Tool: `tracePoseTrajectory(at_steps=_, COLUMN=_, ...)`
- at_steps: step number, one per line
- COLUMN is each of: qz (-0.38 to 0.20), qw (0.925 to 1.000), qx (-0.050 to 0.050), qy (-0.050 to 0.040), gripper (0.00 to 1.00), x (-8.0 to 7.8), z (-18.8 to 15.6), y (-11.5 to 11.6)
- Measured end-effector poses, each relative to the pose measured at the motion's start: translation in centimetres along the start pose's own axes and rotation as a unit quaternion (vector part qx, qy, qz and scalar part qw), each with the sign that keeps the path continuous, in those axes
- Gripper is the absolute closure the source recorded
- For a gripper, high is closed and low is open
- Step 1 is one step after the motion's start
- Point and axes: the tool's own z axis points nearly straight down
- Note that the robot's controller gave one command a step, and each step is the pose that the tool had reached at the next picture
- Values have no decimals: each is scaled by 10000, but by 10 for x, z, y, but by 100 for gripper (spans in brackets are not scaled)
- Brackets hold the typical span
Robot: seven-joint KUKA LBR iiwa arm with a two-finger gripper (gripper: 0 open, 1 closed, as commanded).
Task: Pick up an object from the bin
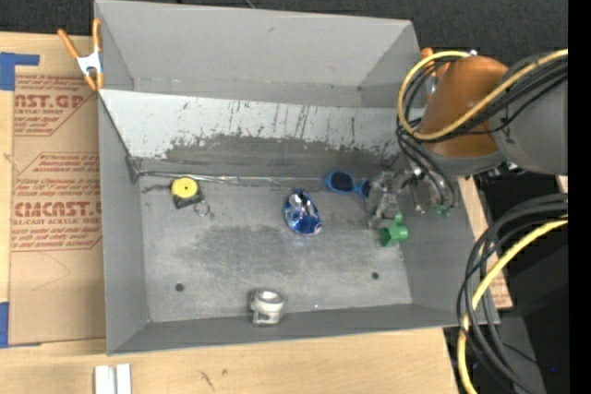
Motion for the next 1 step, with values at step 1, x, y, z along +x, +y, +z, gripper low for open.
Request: tracePoseTrajectory(at_steps=1, qz=-2, qw=10000, qx=3, qy=5, gripper=0, x=0, z=0, y=0)
